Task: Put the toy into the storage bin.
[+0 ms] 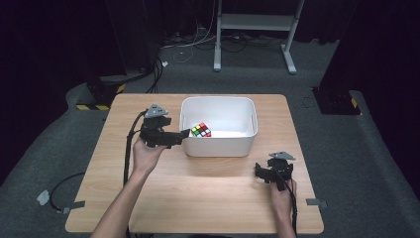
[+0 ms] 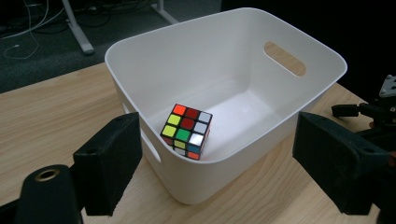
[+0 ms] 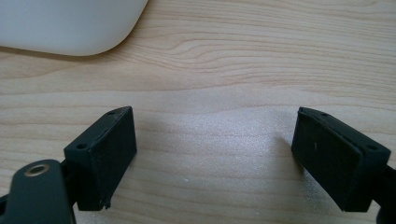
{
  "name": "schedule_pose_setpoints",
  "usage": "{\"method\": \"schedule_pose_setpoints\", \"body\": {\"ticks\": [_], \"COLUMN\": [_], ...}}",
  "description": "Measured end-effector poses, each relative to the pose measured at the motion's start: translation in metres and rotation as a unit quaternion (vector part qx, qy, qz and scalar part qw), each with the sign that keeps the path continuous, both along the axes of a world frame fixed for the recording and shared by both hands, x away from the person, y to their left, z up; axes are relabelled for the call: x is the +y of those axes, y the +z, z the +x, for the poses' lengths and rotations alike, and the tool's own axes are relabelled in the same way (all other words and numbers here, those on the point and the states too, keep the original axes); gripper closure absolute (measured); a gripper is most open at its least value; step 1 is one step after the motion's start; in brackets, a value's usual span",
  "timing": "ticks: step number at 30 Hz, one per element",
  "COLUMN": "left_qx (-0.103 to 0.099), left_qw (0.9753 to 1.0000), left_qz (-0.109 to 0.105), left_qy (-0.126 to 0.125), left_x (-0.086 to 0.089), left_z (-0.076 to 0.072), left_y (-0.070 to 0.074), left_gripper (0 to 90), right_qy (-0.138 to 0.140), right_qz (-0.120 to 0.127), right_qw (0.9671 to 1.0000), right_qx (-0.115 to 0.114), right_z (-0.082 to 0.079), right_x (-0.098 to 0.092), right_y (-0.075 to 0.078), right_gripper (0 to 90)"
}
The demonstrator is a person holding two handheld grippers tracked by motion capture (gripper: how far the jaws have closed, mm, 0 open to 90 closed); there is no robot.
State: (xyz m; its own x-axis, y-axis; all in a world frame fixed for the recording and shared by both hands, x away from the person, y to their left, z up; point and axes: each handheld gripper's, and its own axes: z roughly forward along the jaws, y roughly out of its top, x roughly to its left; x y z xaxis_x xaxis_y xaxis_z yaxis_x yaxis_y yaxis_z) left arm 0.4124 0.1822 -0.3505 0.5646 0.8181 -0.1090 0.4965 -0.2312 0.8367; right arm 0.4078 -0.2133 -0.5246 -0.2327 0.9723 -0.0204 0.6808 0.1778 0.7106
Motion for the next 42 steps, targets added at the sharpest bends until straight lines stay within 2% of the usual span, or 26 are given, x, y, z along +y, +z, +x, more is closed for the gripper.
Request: {"method": "schedule_pose_setpoints", "body": {"ticks": [32,42], "left_qx": [-0.001,-0.006], "left_qw": [0.9985,0.9983], "left_qz": [-0.044,-0.045], "left_qy": [0.034,0.038], "left_x": [0.034,0.038], "left_z": [-0.024,-0.031], "left_y": [-0.019,-0.021], "left_gripper": [16.7,16.7], "right_qy": [-0.001,-0.001], "right_qz": [0.0,0.0], "right_qw": [1.0,1.0], "right_qx": [0.0,0.0], "right_z": [0.0,0.0], "right_x": [0.001,0.001], "right_y": [0.0,0.0], "right_gripper": [13.9,13.9]}}
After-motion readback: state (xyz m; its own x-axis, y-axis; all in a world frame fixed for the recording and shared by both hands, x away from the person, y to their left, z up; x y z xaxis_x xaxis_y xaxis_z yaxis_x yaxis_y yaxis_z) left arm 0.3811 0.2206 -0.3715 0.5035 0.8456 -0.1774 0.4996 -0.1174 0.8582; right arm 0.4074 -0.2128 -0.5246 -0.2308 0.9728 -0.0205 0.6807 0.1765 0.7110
